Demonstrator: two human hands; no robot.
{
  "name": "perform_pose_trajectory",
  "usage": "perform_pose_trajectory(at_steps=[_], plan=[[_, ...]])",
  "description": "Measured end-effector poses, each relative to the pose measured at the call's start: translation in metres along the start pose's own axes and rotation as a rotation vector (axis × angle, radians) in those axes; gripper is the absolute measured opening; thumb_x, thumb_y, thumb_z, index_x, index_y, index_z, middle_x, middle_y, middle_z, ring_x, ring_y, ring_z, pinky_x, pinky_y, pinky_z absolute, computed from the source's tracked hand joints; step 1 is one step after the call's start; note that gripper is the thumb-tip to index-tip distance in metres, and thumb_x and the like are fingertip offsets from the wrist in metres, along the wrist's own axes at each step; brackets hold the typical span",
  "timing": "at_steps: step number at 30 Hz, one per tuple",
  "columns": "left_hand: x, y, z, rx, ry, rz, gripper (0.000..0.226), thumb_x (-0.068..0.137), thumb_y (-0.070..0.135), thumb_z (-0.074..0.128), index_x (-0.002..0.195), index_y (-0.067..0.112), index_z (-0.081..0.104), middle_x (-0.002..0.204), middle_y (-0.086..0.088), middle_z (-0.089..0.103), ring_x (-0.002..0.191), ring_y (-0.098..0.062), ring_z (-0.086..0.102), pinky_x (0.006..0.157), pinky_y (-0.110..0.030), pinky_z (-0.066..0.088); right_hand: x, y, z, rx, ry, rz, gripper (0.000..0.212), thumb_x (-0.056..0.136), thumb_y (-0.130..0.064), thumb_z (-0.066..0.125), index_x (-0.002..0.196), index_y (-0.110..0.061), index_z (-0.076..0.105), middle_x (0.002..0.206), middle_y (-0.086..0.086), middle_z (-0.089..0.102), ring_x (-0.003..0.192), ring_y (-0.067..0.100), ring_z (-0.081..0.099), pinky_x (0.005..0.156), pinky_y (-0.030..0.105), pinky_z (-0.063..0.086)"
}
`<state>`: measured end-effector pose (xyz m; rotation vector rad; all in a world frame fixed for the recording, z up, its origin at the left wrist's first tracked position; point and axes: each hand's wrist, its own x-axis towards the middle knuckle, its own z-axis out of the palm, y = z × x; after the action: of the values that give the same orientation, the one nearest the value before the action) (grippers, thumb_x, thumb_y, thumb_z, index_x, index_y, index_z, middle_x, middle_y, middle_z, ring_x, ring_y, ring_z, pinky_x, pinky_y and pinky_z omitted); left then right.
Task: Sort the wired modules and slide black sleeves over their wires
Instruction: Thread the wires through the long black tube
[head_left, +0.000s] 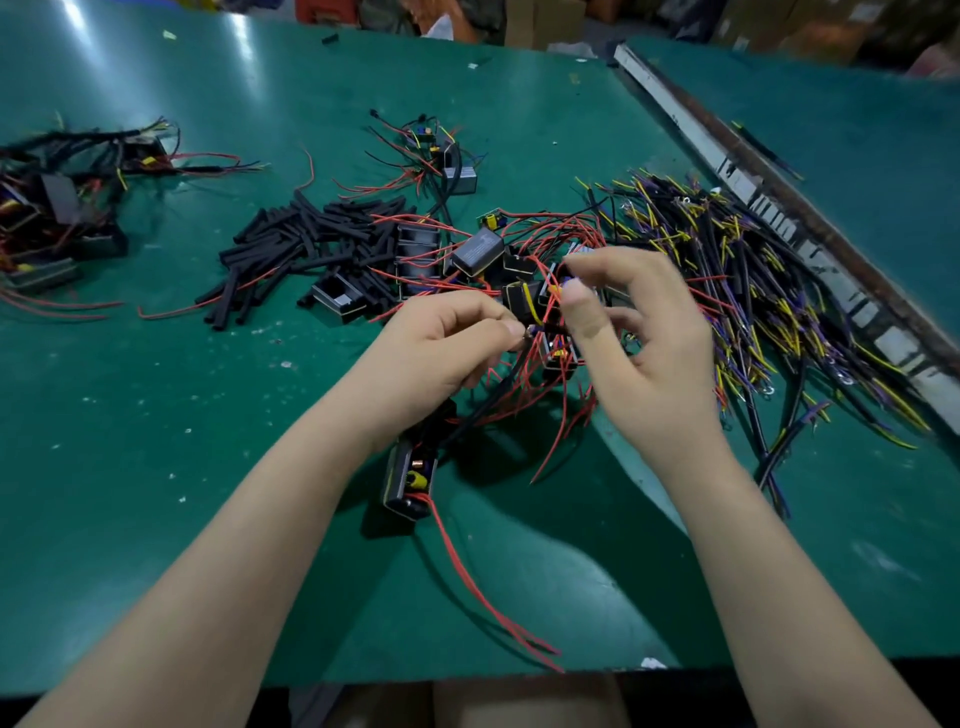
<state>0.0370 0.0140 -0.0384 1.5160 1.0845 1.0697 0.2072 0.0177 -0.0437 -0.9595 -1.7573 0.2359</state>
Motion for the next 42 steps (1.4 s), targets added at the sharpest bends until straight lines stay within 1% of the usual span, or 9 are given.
perform_pose_trajectory(at_steps=[4, 7, 12, 21, 27, 30, 34, 38, 42], plan=[[0.001, -0.001, 0.003, -0.027, 0.054, 0.004, 0.025, 0.091, 0.008, 0.056, 0.068, 0.018, 0.06, 0.051, 0.011, 0.049, 0.045, -0.003, 0.042, 0.046, -0.01, 0.034, -0.002, 0.001, -0.003, -0.141, 0.098, -0.125, 0.02, 0.094, -0.014, 0.058, 0.082, 0.001, 0.067, 0.089, 0.009, 0.057, 0.081, 0.022, 0.055, 0.067, 0.031, 0.044], [0.002, -0.001, 0.004, -0.035, 0.076, 0.023, 0.021, 0.09, 0.006, 0.056, 0.071, 0.013, 0.061, 0.053, 0.011, 0.05, 0.046, -0.003, 0.043, 0.048, -0.011, 0.036, -0.003, 0.0, 0.003, -0.225, -0.027, -0.086, 0.034, 0.094, -0.025, 0.057, 0.069, -0.005, 0.065, 0.071, 0.002, 0.056, 0.069, 0.023, 0.051, 0.063, 0.038, 0.043], [0.0, 0.002, 0.002, -0.015, 0.056, 0.083, 0.012, 0.089, 0.005, 0.059, 0.078, 0.006, 0.063, 0.059, 0.005, 0.054, 0.051, -0.005, 0.046, 0.052, -0.014, 0.038, -0.006, -0.002, 0.008, -0.073, -0.102, 0.09, 0.023, 0.091, -0.022, 0.06, 0.075, -0.007, 0.069, 0.072, 0.0, 0.058, 0.068, 0.014, 0.052, 0.064, 0.038, 0.043], [-0.005, 0.008, 0.012, -0.201, 0.097, 0.095, 0.016, 0.091, 0.004, 0.056, 0.077, 0.01, 0.061, 0.057, 0.01, 0.053, 0.053, -0.003, 0.046, 0.054, -0.013, 0.041, -0.007, -0.008, 0.012, -0.138, 0.077, -0.093, 0.014, 0.09, -0.001, 0.058, 0.08, 0.003, 0.067, 0.08, 0.01, 0.06, 0.075, 0.015, 0.051, 0.071, 0.019, 0.041], [-0.005, 0.008, 0.016, -0.32, 0.167, 0.077, 0.025, 0.092, 0.007, 0.055, 0.073, 0.02, 0.064, 0.061, 0.011, 0.057, 0.056, 0.0, 0.05, 0.055, -0.011, 0.042, -0.007, -0.015, 0.013, 0.008, 0.139, 0.041, 0.016, 0.092, -0.002, 0.055, 0.085, -0.002, 0.068, 0.083, 0.001, 0.059, 0.079, 0.007, 0.052, 0.076, 0.016, 0.04], [-0.003, 0.009, 0.016, -0.433, 0.125, -0.02, 0.033, 0.091, 0.008, 0.054, 0.065, 0.022, 0.068, 0.063, 0.008, 0.057, 0.056, 0.0, 0.051, 0.052, -0.01, 0.042, -0.007, -0.019, 0.016, 0.116, 0.095, 0.138, 0.016, 0.094, -0.007, 0.052, 0.086, -0.014, 0.065, 0.082, -0.008, 0.056, 0.078, -0.001, 0.05, 0.074, 0.016, 0.039], [-0.001, 0.011, 0.015, -0.553, 0.076, -0.12, 0.036, 0.091, 0.008, 0.054, 0.063, 0.021, 0.072, 0.063, 0.007, 0.059, 0.054, 0.001, 0.052, 0.049, -0.009, 0.041, -0.006, -0.019, 0.017, 0.193, -0.017, 0.251, 0.015, 0.094, -0.015, 0.051, 0.085, -0.019, 0.062, 0.076, -0.009, 0.053, 0.073, 0.006, 0.049, 0.071, 0.022, 0.041], [0.0, 0.009, 0.016, -0.554, 0.103, -0.144, 0.03, 0.091, 0.007, 0.054, 0.067, 0.017, 0.07, 0.062, 0.008, 0.062, 0.055, 0.002, 0.053, 0.05, -0.009, 0.042, -0.004, -0.017, 0.014, 0.179, -0.118, 0.319, 0.015, 0.094, -0.019, 0.05, 0.084, -0.023, 0.062, 0.073, -0.009, 0.053, 0.07, 0.012, 0.049, 0.069, 0.03, 0.042], [-0.001, 0.006, 0.018, -0.489, 0.119, -0.101, 0.027, 0.092, 0.008, 0.053, 0.071, 0.019, 0.067, 0.062, 0.009, 0.061, 0.056, 0.002, 0.053, 0.053, -0.008, 0.043, -0.002, -0.019, 0.012, 0.236, -0.146, 0.413, 0.016, 0.089, -0.025, 0.05, 0.077, -0.031, 0.059, 0.064, -0.011, 0.052, 0.064, 0.012, 0.047, 0.061, 0.027, 0.039]])
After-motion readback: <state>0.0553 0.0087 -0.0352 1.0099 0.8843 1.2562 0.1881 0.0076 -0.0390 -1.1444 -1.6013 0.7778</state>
